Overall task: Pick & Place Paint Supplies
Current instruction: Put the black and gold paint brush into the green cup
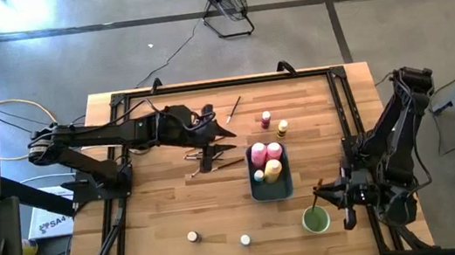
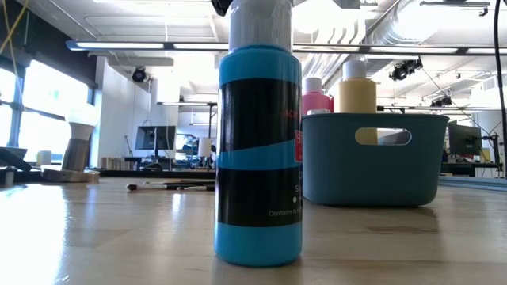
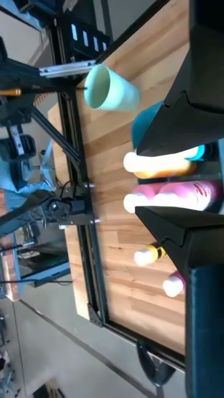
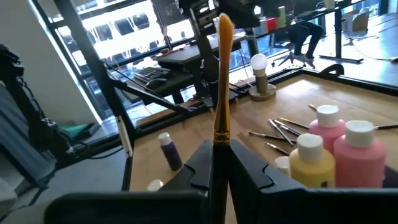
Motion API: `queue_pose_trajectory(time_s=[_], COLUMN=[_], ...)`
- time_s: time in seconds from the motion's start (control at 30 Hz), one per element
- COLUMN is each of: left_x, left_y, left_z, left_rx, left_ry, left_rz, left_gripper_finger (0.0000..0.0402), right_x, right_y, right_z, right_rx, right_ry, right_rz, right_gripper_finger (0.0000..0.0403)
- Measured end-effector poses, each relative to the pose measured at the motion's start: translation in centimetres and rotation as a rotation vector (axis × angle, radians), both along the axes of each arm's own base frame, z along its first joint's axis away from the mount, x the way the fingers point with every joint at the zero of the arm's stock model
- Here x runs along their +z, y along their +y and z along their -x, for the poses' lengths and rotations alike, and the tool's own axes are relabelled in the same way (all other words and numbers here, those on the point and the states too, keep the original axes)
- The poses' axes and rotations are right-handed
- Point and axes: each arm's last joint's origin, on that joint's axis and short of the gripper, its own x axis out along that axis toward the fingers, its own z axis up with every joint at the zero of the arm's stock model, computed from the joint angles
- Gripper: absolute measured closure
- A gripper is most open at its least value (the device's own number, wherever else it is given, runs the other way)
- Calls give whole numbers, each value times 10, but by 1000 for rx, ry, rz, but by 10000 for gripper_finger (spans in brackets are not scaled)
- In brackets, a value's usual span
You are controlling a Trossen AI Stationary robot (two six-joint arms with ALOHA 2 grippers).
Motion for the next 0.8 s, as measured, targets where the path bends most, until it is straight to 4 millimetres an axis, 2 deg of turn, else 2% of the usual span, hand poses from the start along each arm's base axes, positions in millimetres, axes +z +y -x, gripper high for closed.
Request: queue_pose_trajectory(time_s=[0.5,0.8], left_x=[-2,-2], left_y=[0,0], left_z=[0,0], left_rx=[-3,-3], left_ry=[17,17], left_rz=[-27,-27], left_gripper_finger=[263,263], right_x=[-17,-23], right_y=[14,21], right_z=[-5,14], right_rx=[-25,66], right_ry=[-17,21], right_rz=[-63,13], right_gripper_finger=[383,383])
